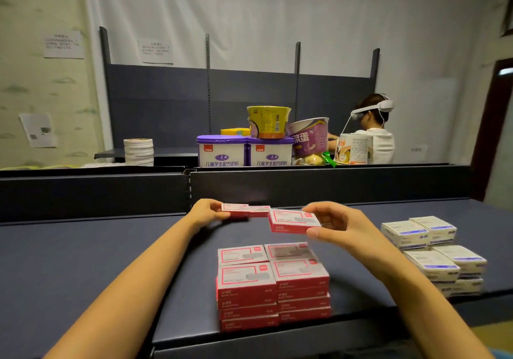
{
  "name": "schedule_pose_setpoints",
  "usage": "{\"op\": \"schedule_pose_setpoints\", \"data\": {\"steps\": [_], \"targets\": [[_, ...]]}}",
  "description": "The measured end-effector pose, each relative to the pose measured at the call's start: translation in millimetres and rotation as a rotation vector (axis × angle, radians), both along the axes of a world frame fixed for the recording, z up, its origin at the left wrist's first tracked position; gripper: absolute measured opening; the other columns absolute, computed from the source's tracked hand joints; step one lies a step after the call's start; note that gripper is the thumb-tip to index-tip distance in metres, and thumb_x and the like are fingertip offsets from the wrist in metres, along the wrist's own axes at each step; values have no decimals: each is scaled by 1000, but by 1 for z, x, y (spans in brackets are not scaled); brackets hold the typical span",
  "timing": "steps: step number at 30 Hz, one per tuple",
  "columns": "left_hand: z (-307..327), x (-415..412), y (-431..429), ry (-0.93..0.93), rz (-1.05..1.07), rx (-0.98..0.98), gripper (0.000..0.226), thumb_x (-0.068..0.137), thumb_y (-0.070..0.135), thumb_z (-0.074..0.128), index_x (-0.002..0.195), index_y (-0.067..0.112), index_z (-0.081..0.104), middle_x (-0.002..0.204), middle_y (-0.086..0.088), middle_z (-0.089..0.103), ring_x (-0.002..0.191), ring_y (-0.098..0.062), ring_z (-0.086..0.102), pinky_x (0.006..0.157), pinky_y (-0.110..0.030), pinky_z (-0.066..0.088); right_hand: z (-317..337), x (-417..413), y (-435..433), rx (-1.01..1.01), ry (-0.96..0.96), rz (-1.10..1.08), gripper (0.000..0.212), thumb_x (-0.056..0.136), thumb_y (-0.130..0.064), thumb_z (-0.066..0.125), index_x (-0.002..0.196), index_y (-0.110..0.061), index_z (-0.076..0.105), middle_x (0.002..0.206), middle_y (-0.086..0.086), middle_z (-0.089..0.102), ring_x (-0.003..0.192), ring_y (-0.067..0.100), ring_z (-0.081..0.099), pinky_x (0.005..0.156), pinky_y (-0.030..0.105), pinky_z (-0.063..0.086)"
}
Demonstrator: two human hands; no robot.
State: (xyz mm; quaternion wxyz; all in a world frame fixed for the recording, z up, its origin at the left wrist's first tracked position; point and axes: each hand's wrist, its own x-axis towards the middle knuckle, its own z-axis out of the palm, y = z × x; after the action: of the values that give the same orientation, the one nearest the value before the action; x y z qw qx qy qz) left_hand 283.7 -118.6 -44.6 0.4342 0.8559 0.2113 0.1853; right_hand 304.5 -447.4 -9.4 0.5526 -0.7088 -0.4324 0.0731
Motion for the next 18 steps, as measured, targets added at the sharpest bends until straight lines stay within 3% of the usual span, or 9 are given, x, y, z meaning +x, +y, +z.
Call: {"op": "schedule_pose_setpoints", "data": {"steps": [3, 6, 11, 14, 18], "targets": [[-7, 4, 8, 22, 26, 61, 30, 84, 8, 66, 111, -4, 64, 94, -14, 65, 82, -19, 56, 71, -25, 46, 14, 16, 21, -10, -36, -30, 29, 80, -21, 68, 107, -30, 61, 102, -11, 68, 96, 7, 64, 70, 13, 53], [-11, 8, 11, 38, 55, 126, 31, 85, 15, 66, 112, 1, 65, 105, -16, 68, 88, -20, 61, 82, -30, 48, 22, 46, 58, -75, -87, -75, 34, 82, -21, 68, 114, -22, 59, 99, -8, 65, 93, 8, 63, 69, 13, 51], [-13, 10, 8, 26, 62, 167, 34, 86, 16, 64, 116, 1, 63, 114, -16, 67, 91, -18, 60, 84, -24, 44, -1, 105, 118, -242, -97, -125, 37, 80, -12, 69, 116, -5, 59, 117, 14, 63, 107, 24, 60, 90, 31, 49], [-14, 12, 7, 18, 75, 191, 35, 87, 16, 62, 118, 0, 61, 117, -16, 65, 100, -22, 62, 85, -24, 42, -23, 127, 137, -357, -112, -138, 38, 80, -11, 69, 115, -3, 60, 119, 15, 62, 111, 27, 58, 96, 33, 45], [-15, 14, 7, 12, 84, 208, 35, 88, 17, 60, 119, 1, 61, 119, -15, 64, 107, -25, 61, 90, -27, 43, -34, 136, 151, -339, -91, -143, 39, 83, -14, 67, 119, -5, 59, 123, 14, 60, 111, 24, 57, 97, 32, 44]]}}
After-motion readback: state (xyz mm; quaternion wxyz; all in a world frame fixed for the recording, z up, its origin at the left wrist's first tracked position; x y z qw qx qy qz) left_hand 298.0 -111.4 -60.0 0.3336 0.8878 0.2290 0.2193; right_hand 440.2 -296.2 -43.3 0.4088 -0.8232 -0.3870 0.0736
